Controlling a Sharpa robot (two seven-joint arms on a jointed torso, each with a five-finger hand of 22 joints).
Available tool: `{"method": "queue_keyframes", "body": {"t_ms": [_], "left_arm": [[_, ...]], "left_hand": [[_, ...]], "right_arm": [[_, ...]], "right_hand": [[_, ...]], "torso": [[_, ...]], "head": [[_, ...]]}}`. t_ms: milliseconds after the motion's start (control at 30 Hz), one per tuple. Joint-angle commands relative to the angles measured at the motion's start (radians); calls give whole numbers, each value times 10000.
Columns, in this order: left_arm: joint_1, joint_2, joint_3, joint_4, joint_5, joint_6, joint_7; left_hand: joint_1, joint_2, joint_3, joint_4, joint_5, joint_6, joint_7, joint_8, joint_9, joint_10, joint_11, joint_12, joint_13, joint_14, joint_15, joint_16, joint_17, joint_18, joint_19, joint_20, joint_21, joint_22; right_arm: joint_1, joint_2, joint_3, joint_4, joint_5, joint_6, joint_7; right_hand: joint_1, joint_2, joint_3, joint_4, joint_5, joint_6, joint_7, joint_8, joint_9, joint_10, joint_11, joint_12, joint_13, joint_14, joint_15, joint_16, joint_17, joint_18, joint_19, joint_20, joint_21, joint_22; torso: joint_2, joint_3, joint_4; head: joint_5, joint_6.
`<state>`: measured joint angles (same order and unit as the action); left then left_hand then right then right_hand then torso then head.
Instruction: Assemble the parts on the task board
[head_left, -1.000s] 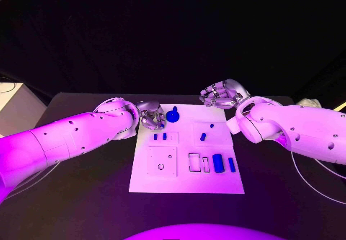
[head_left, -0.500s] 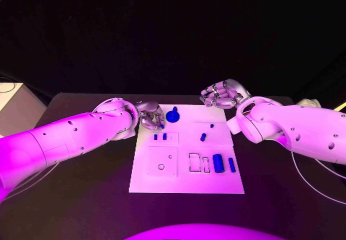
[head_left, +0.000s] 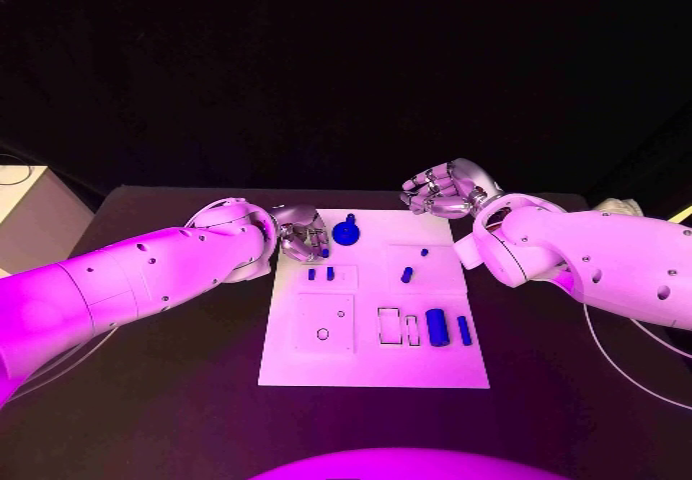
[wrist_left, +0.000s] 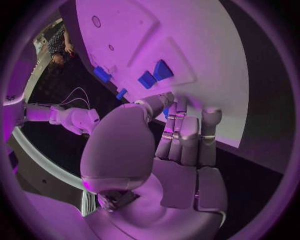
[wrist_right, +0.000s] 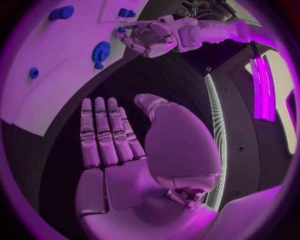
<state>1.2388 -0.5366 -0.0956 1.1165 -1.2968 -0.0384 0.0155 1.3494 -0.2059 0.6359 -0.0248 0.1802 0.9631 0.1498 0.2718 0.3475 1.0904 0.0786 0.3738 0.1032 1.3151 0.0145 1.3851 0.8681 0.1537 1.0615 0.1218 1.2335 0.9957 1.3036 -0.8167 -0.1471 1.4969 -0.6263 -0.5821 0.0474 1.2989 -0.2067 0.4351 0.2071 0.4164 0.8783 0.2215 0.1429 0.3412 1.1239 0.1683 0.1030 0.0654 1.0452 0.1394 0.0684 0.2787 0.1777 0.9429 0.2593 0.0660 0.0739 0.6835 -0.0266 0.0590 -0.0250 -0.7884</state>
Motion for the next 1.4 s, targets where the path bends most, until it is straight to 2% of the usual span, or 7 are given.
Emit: {"method": "queue_keyframes", "body": {"t_ms": [33, 800, 1000, 1067, 1100, 1233, 1400], "left_arm": [[-13, 18, -5, 30, 44, 86, -3], [-25, -215, -2, 57, 43, -77, -200], [-34, -440, 64, 199, 303, -588, 75], [-35, -588, 130, 280, 624, -852, 266], [-35, -764, 191, 373, 1174, -1110, 528], [-32, -1249, 356, 672, 3161, -1648, 1180], [-35, -2062, 579, 1429, 5488, -1847, 2225]], "left_hand": [[-63, -28, -46, -25, -25, -132, 15, -94, -22, -15, 81, -69, 24, -29, 49, 43, 26, -135, 21, -2, -36, 36], [-18, -121, -123, -78, -23, -639, 184, -522, -163, -61, 193, -100, 172, -85, 139, 49, -76, -129, 3, 69, -67, 2], [20, -123, -121, -91, -11, -755, 217, -634, -194, -275, 240, -162, 212, -463, 183, -196, -806, -22, -431, 110, -368, -457], [27, -87, -113, -79, -8, -767, 223, -654, -197, -282, 242, -138, 237, -436, 189, -176, -694, -30, -398, 119, -352, -414], [27, -68, -116, -71, -10, -761, 224, -656, -196, -250, 239, -103, 259, -419, 187, -165, -673, -29, -393, 121, -351, -411], [84, 11, -90, -69, 8, -634, 286, -654, -173, -573, 333, -2, 362, -1666, 243, -1200, -2958, 307, -1840, 164, -1473, -1937], [418, 105, 14, -392, 42, -535, 387, -679, -173, -952, 441, 278, 522, -2875, 326, -2374, -4072, 284, -2404, 201, -1798, -2038]], "right_arm": [[-4, 0, 2, 0, -114, 88, 96], [-4, -76, 2, -58, -942, 586, -147], [-5, -163, 2, -166, -2437, 1177, -347], [-5, -206, 2, -203, -3052, 1403, -411], [-5, -255, 2, -226, -3659, 1609, -469], [-6, -375, 2, -255, -5208, 2097, -624], [-34, -529, 0, -307, -7211, 2363, -764]], "right_hand": [[-134, -6, 58, 0, 61, 74, 127, -34, -13, 90, 13, -32, -15, -94, 33, -8, -37, 59, -128, 8, -12, -32], [155, -86, 351, -408, -201, 107, 63, -54, -36, 15, -23, -122, -22, 195, -34, 236, -197, 87, -224, -4, 103, -36], [736, -105, 952, -1127, -1259, 425, -211, 80, 12, 223, -304, -114, -15, 1667, -561, 1031, 169, 85, 1119, -559, 782, 219], [824, -76, 930, -1410, -1468, 608, -314, 122, 22, 460, -443, -78, -14, 2262, -798, 1398, 469, 58, 1681, -864, 1194, 423], [900, 29, 686, -1690, -1634, 838, -451, 161, 18, 748, -571, -45, -6, 3014, -1044, 1927, 892, 21, 2301, -1233, 1838, 792], [954, 218, 350, -2190, -1776, 1307, -663, 84, -125, 1275, -846, -237, 2, 4144, -1362, 3467, 2299, -89, 2824, -1842, 3639, 2052], [799, 179, 509, -2406, -1846, 1640, -752, -5, -207, 1738, -960, -316, 156, 4221, -1530, 5032, 3650, -53, 2683, -1965, 5302, 3392]], "torso": [[2, 3, -5], [2, -4, -4], [-6, -4, 0], [-4, -2, -10], [-8, -1, -12], [-17, 17, -2], [7, -16, -2]], "head": [[-3, -5], [-30, 14], [-64, 48], [-102, 67], [-134, 92], [-230, 153], [-361, 277]]}}
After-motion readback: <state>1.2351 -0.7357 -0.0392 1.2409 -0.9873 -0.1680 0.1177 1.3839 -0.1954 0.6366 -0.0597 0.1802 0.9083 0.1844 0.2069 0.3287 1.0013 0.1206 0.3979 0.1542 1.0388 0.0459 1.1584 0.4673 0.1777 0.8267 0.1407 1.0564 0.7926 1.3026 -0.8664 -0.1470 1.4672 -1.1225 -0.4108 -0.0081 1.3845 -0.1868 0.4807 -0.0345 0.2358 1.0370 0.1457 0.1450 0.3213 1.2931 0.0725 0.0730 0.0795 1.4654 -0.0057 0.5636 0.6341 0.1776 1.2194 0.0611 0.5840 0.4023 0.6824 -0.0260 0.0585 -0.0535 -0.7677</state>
